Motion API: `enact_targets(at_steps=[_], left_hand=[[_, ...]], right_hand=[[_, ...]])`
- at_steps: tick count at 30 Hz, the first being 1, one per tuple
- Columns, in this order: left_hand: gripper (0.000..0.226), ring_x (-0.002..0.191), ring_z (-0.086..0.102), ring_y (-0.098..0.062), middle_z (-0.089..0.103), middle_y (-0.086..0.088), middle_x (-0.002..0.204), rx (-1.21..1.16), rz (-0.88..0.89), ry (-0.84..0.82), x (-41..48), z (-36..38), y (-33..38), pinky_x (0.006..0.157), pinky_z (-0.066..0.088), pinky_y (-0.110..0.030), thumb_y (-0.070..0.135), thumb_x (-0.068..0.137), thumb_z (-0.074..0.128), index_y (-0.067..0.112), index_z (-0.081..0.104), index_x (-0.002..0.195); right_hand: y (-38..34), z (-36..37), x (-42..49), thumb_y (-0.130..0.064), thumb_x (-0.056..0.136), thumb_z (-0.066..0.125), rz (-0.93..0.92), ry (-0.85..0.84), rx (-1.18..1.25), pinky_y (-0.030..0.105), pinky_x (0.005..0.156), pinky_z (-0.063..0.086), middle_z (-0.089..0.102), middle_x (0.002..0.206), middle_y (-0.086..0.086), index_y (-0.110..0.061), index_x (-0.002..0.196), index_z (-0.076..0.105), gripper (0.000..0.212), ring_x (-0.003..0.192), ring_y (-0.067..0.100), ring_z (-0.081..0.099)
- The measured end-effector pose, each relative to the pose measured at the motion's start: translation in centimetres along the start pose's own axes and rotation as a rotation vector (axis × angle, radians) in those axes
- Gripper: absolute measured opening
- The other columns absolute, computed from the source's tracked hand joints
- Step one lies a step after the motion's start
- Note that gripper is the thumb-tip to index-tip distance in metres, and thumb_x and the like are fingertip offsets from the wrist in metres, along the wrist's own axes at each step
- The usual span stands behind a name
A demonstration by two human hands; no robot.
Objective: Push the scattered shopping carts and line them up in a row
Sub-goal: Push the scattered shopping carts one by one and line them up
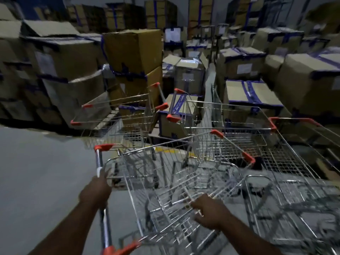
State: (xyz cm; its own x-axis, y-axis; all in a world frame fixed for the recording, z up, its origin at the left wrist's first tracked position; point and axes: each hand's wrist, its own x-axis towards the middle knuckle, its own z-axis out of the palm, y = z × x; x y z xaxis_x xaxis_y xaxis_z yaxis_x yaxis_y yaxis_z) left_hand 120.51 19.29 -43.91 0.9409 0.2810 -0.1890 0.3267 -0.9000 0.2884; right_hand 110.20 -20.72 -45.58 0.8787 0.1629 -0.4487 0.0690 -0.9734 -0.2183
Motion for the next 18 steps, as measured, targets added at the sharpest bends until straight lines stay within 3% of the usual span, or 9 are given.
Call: enact_targets(at_steps=[2,4,5,7,9,12,14,16,18], left_hand=[[0.051,0.087,0.063,-0.032,0.062,-0.012,0.104,0.143,0.002,0.158,2.5,-0.4,0.0,0.072,0.051,-0.036,0.027,0.097,0.048,0.021,0.033,0.146],[0.034,0.081,0.063,-0.032,0.062,-0.01,0.093,0.207,0.023,0.226,4.8,-1.2,0.3,0.07,0.054,-0.038,0.026,0.097,0.054,0.015,0.047,0.128],[0.035,0.083,0.063,-0.033,0.061,-0.01,0.094,0.228,0.027,0.208,6.2,-1.4,0.4,0.07,0.054,-0.039,0.027,0.096,0.057,0.013,0.047,0.126],[0.05,0.095,0.063,-0.035,0.059,-0.014,0.108,0.209,0.032,0.129,9.3,-2.0,0.9,0.076,0.053,-0.042,0.031,0.094,0.063,0.009,0.041,0.133],[0.069,0.111,0.06,-0.037,0.052,-0.017,0.128,0.159,0.023,0.033,12.8,-2.6,1.2,0.089,0.052,-0.047,0.041,0.089,0.069,0.007,0.036,0.139],[0.08,0.117,0.054,-0.034,0.04,-0.014,0.14,0.296,0.056,-0.064,17.2,-3.1,1.7,0.098,0.048,-0.052,0.068,0.077,0.064,0.015,0.042,0.133],[0.08,0.13,0.043,-0.033,0.038,-0.012,0.148,0.468,0.066,-0.1,19.7,-2.6,2.2,0.106,0.038,-0.054,0.082,0.071,0.047,0.025,0.049,0.127],[0.086,0.14,0.033,-0.035,0.04,-0.008,0.152,0.554,0.127,-0.142,20.4,-1.9,3.8,0.113,0.028,-0.059,0.084,0.067,0.035,0.03,0.049,0.133],[0.077,0.14,0.037,-0.035,0.038,-0.01,0.154,0.516,0.263,-0.177,19.9,-1.7,6.4,0.114,0.032,-0.056,0.074,0.078,0.048,0.03,0.046,0.141]], right_hand=[[2.1,-0.2,1.9,-0.082,0.088,0.029,-0.09,0.0,-0.11,0.06,0.121,0.006,0.021,0.167,-0.011,-0.045,0.156,0.025,0.078,0.154,0.016,0.017],[1.6,-0.8,3.9,-0.089,0.072,0.01,-0.174,-0.012,-0.232,0.068,0.118,-0.004,0.022,0.167,-0.01,-0.045,0.156,0.02,0.096,0.154,0.02,0.017],[0.7,-1.1,5.0,-0.083,0.075,0.009,-0.197,0.001,-0.258,0.069,0.118,-0.001,0.033,0.163,-0.006,-0.044,0.154,0.028,0.09,0.151,0.025,0.028],[-1.2,-1.6,7.2,-0.062,0.095,0.028,-0.208,0.046,-0.257,0.06,0.116,0.024,0.055,0.146,0.004,-0.036,0.144,0.048,0.059,0.133,0.033,0.051],[-3.0,-2.3,9.4,-0.035,0.102,0.046,-0.207,0.082,-0.208,0.046,0.097,0.045,0.065,0.129,0.01,-0.028,0.129,0.06,0.031,0.118,0.036,0.059],[-5.8,-3.2,12.1,-0.024,0.104,0.049,-0.168,0.066,-0.236,0.043,0.088,0.048,0.067,0.121,0.015,-0.025,0.128,0.062,0.028,0.112,0.035,0.061],[-7.6,-3.4,13.8,-0.019,0.102,0.049,-0.142,0.067,-0.215,0.043,0.09,0.048,0.068,0.12,0.017,-0.022,0.13,0.062,0.031,0.111,0.037,0.063],[-9.2,-3.8,15.5,-0.019,0.1,0.05,-0.114,0.074,-0.165,0.043,0.093,0.046,0.069,0.119,0.016,-0.02,0.125,0.065,0.029,0.111,0.037,0.064],[-10.8,-3.8,17.1,-0.022,0.101,0.05,-0.067,0.085,-0.115,0.045,0.098,0.042,0.069,0.121,0.014,-0.022,0.124,0.065,0.028,0.114,0.036,0.063]])
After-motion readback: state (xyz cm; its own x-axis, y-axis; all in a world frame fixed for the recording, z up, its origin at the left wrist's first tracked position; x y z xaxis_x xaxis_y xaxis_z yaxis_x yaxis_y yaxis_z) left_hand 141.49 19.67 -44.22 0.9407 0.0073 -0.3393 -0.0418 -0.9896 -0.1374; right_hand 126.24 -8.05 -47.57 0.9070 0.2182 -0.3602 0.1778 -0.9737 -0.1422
